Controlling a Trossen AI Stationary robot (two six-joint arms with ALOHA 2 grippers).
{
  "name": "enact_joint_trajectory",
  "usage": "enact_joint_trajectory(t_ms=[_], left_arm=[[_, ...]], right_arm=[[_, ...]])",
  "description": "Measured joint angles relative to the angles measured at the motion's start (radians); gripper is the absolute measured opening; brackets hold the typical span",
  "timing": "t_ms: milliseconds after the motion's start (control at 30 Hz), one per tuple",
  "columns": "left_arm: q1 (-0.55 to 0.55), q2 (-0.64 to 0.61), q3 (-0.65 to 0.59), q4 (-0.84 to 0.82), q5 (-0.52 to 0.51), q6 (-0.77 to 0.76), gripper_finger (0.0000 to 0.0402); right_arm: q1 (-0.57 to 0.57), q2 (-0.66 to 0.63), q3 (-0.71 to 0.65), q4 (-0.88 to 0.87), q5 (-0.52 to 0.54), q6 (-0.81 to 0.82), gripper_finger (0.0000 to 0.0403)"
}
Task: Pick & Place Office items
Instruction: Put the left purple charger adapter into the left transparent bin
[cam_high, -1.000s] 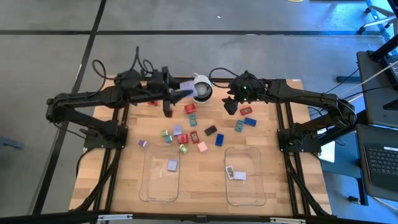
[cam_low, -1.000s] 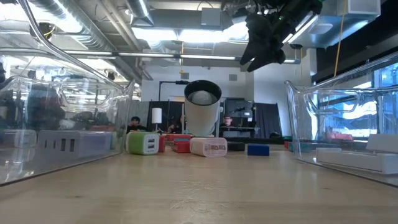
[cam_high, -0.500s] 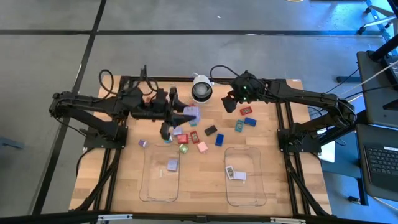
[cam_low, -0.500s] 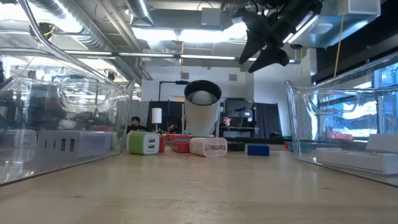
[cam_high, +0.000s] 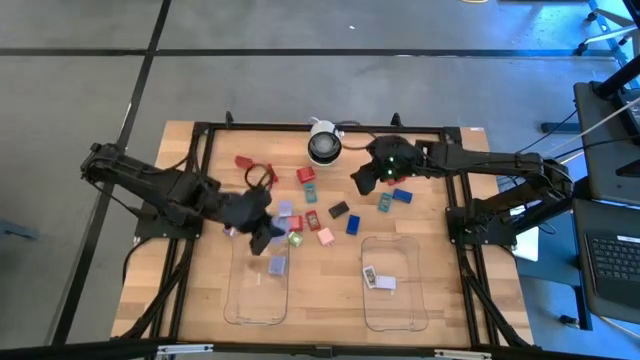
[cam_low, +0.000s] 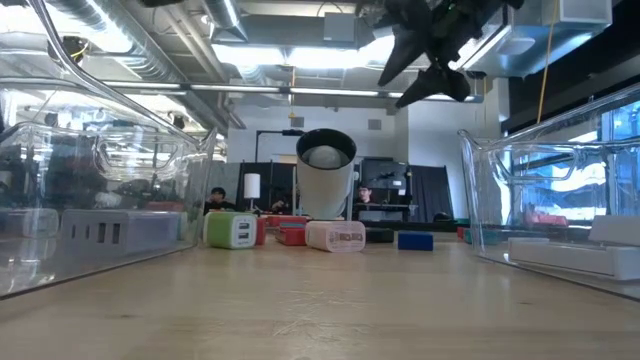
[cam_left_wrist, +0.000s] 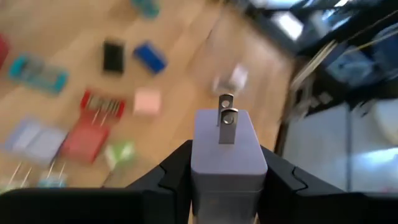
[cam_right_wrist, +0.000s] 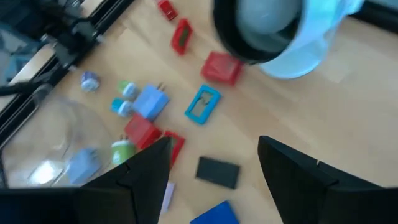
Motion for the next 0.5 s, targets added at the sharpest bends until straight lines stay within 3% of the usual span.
enact_joint_trajectory(t_ms=[200,500], left_arm=[[-0.103,0.078,0.0,-0.131,-0.064,-0.185,0.0122],[-0.171,0.304,0.0,-0.208,0.003,-0.202,0.0122]], right_arm=[[0.09,0.0,0.0,0.0,0.058,0.038,0.0244],[0.168,0.0,0.0,0.008,0.165,0.085,0.0244]])
